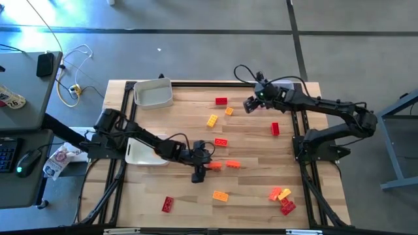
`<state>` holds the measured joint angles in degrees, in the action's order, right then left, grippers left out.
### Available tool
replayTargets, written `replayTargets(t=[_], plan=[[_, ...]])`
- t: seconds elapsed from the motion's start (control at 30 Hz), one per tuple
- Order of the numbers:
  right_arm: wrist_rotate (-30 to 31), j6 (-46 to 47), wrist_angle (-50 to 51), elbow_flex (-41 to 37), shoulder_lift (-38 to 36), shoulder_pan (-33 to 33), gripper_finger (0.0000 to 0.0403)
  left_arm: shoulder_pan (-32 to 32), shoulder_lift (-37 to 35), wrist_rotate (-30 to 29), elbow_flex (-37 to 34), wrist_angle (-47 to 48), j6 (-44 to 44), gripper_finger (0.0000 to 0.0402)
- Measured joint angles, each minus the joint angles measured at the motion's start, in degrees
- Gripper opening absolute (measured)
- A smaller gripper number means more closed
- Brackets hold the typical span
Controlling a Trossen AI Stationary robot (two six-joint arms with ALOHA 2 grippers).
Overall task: Sort & place blocks by color
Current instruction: Put the orange game piece into the gray bin
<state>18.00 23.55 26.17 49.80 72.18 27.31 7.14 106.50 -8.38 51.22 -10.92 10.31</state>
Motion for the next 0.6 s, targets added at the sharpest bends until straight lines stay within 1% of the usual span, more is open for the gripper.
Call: replayTargets(t=[0.3,0.47,0.6], plan=[[0.02,0.00,0.00,0.00,0.02,-1.36,0.0213,-0.29,0.70,0.08,-0.09,0.15,0.00,0.0195],[0.01,0.01,0.00,0.00,0.02,-1.80,0.0213,-0.87,2.61,0.27,-0.10,-0.52,0.00,0.0195],[-0.02,0.02,0.04,0.00,0.02,-1.92,0.0213,-0.85,4.24,0.13,-0.09,-2.66,-0.02,0.0179]])
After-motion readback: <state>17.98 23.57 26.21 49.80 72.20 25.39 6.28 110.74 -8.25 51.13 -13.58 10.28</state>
